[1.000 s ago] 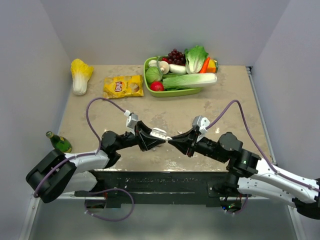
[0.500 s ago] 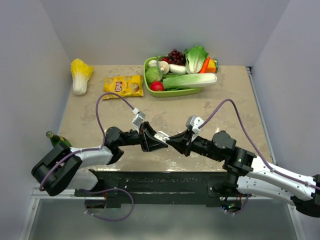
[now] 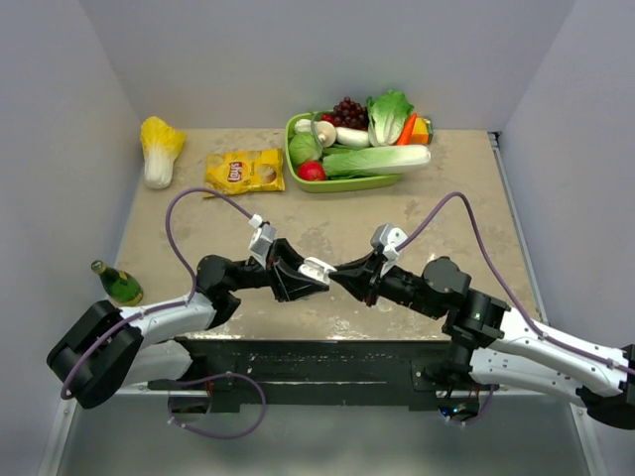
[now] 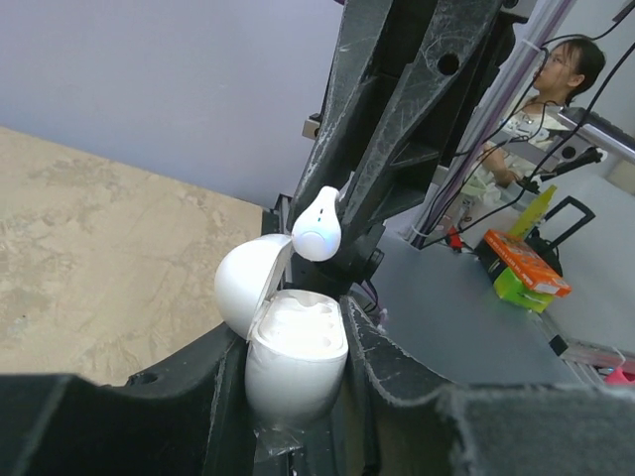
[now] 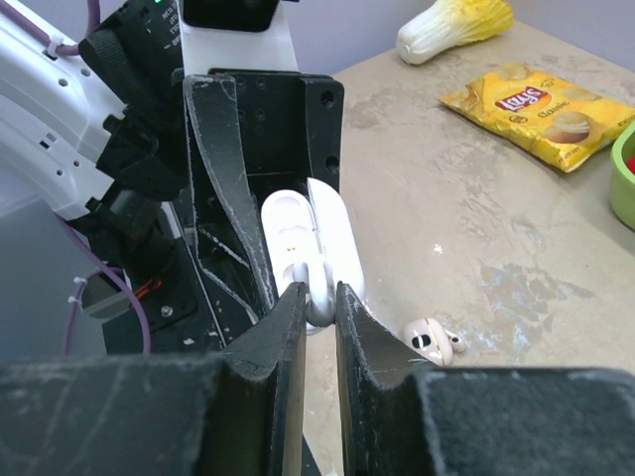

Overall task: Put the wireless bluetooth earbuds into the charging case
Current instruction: Place the earbud in the charging case.

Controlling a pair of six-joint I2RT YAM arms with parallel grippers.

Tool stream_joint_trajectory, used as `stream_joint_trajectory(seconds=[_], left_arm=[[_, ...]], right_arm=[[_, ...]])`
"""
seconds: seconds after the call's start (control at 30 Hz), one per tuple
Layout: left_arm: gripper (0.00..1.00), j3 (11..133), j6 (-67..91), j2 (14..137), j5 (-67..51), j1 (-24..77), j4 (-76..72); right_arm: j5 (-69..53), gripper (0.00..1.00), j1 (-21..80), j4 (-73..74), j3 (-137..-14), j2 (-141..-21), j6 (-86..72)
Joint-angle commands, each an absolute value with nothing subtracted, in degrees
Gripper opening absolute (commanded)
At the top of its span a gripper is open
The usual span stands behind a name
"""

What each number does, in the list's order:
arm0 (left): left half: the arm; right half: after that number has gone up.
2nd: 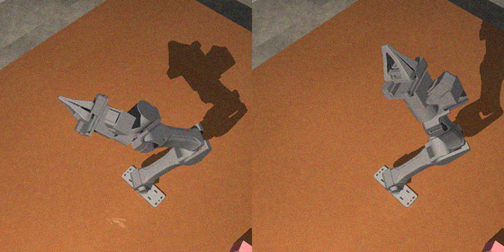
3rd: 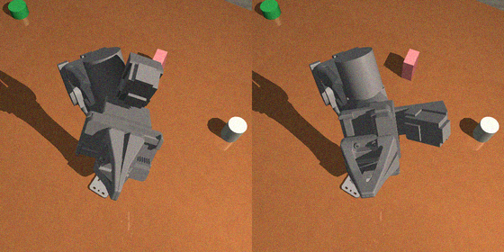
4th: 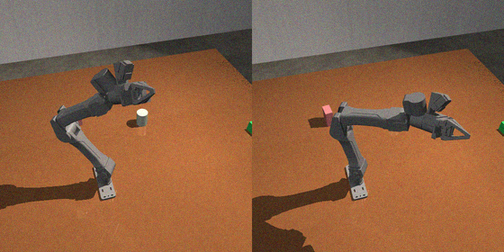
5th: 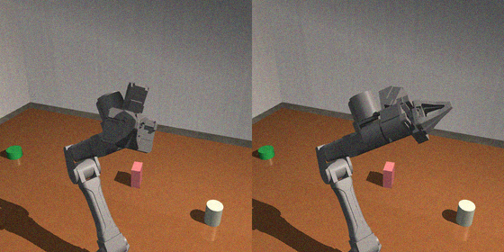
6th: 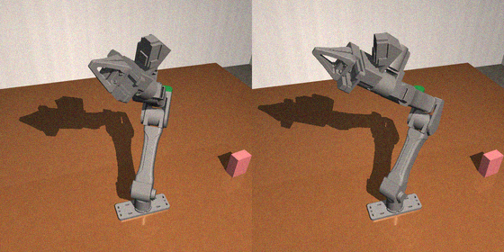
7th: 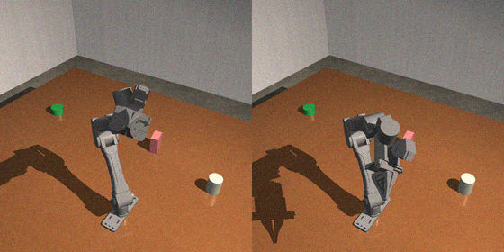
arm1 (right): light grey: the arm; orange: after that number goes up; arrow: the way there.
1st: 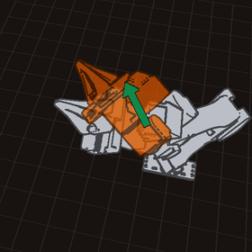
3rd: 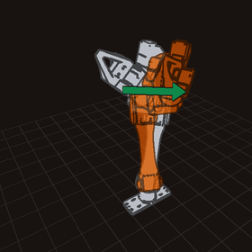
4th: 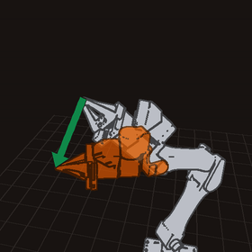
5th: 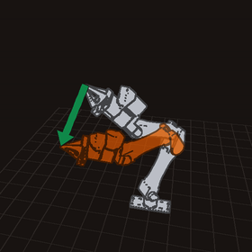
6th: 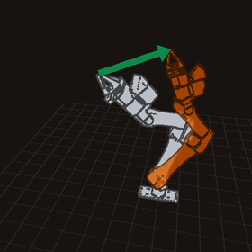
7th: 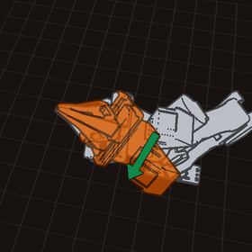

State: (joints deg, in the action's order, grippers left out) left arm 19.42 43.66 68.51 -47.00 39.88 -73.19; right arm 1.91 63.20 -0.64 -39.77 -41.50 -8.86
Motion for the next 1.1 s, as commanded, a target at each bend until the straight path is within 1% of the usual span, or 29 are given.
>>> stream_joint_trajectory(seconds=[0.0, 0.3, 0.6, 0.9, 1.07], left_arm=[[0.00, 21.6, 40.0, 67.7, -46.6, 39.7, -108.6], [0.00, 25.3, 39.9, 68.4, -47.0, 39.7, -108.6], [0.00, 26.0, 39.8, 68.3, -46.4, 39.8, -108.3], [0.00, 24.8, 38.0, 68.6, -44.7, 39.7, -106.1], [0.00, 25.0, 37.5, 68.6, -43.7, 39.7, -106.0]], right_arm=[[1.7, 0.00, 63.5, -1.9, -43.6, -42.5, -7.5], [1.4, 0.00, 64.0, -0.5, -46.7, -44.6, -6.2], [2.1, 0.00, 64.2, -0.3, -45.3, -44.3, -6.4], [0.7, 0.00, 64.2, -4.0, -43.3, -39.7, -7.2], [0.2, 0.00, 64.4, -3.1, -43.3, -40.9, -7.5]])
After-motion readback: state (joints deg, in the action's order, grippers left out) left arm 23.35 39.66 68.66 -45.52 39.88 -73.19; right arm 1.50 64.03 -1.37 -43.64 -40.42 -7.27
